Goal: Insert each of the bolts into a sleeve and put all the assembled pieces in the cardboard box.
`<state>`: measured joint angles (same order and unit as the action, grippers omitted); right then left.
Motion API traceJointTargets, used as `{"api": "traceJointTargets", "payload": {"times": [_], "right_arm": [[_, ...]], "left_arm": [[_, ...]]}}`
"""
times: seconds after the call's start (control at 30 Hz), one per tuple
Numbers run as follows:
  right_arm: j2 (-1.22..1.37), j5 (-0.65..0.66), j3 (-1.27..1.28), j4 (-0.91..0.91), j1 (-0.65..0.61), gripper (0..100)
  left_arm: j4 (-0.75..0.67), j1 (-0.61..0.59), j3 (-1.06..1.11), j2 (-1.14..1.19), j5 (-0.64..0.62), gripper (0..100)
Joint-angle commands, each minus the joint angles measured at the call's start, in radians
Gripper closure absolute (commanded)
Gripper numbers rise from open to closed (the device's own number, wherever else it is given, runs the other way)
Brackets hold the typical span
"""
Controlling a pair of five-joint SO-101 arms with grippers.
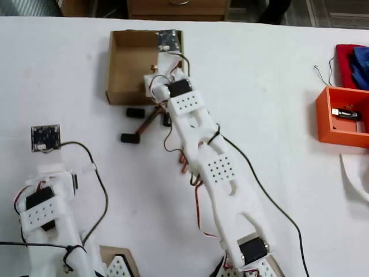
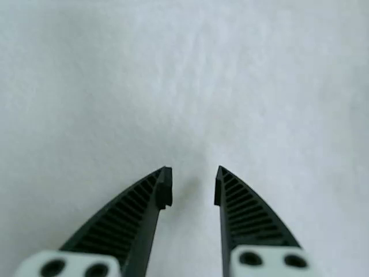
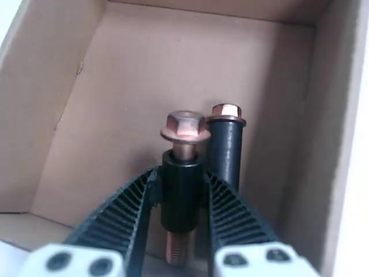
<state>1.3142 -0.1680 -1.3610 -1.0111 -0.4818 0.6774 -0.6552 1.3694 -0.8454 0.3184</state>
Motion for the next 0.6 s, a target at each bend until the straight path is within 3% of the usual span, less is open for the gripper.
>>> {"api": "traceJointTargets", "payload": {"times": [0.0,0.2,0.4,0.57], "right_arm": [[-0.007,0.003,-0.015,0.002,-0.012,97.2],[-0.005,0.003,-0.015,0.002,-0.021,83.9],[-0.010,0.012,-0.054,0.041,-0.030,89.8],[-0.010,0.012,-0.256,0.008,-0.002,90.4]], "left_arm": [[-0.011,-0.009,-0.005,-0.009,0.002,85],[-0.011,-0.009,-0.005,-0.009,0.002,85],[-0.011,-0.009,-0.005,-0.009,0.002,85],[-0.011,-0.009,-0.005,-0.009,0.002,85]]}}
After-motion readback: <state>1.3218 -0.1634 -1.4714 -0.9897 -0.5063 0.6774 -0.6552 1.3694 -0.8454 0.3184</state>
